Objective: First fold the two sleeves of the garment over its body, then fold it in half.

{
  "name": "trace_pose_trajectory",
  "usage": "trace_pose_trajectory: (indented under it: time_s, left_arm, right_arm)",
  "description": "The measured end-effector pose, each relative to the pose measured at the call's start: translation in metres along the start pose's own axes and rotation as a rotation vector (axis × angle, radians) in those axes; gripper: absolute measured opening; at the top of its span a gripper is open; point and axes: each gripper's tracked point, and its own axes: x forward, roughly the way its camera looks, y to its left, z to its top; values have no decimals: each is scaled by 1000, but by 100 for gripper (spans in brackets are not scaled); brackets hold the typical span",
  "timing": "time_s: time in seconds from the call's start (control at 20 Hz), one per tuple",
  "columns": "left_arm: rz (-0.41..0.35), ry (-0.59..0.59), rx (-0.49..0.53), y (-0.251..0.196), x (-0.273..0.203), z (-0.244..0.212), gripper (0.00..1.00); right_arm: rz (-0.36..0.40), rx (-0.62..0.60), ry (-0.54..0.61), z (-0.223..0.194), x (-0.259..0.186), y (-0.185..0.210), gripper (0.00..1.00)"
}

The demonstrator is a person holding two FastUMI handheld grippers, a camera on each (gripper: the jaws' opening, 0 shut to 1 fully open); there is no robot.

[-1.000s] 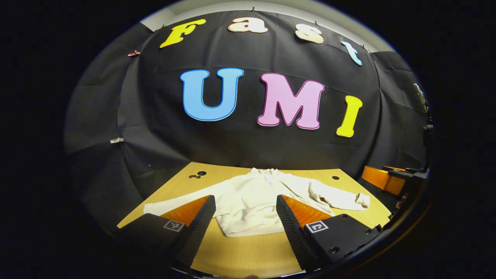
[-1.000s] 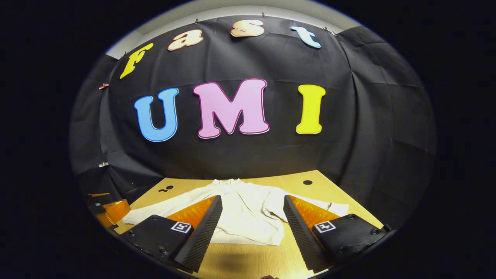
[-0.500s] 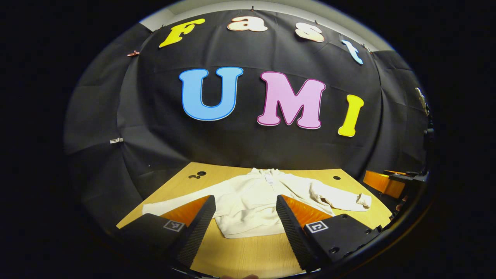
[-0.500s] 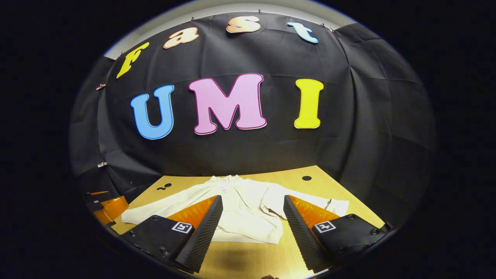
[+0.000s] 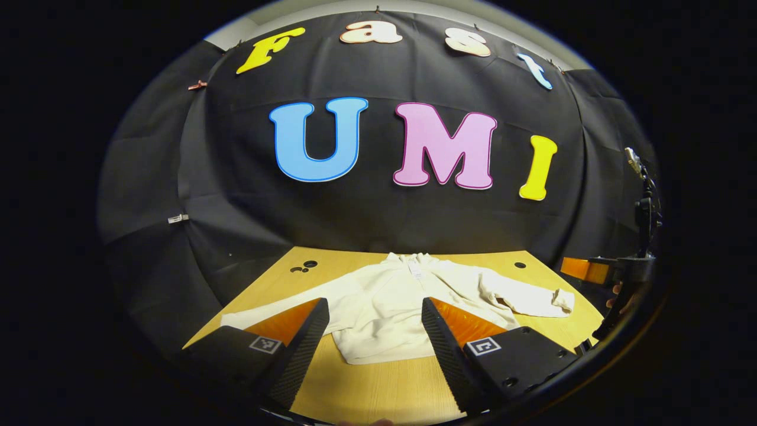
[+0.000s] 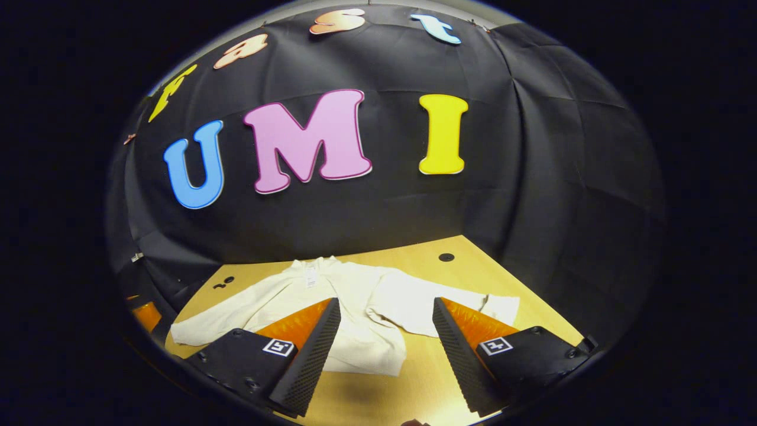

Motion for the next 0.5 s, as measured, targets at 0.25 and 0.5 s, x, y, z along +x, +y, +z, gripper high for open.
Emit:
trace_pose_trajectory:
  time_s: [0.25, 0.5]
  left_arm:
    - [9, 34, 1, -1, 13, -14, 97]
    - [32, 74, 16, 2, 30, -26, 98]
  right_arm:
    - [-82, -1, 72, -13, 37, -48, 96]
    - [-181, -30, 155, -42, 71, -99, 96]
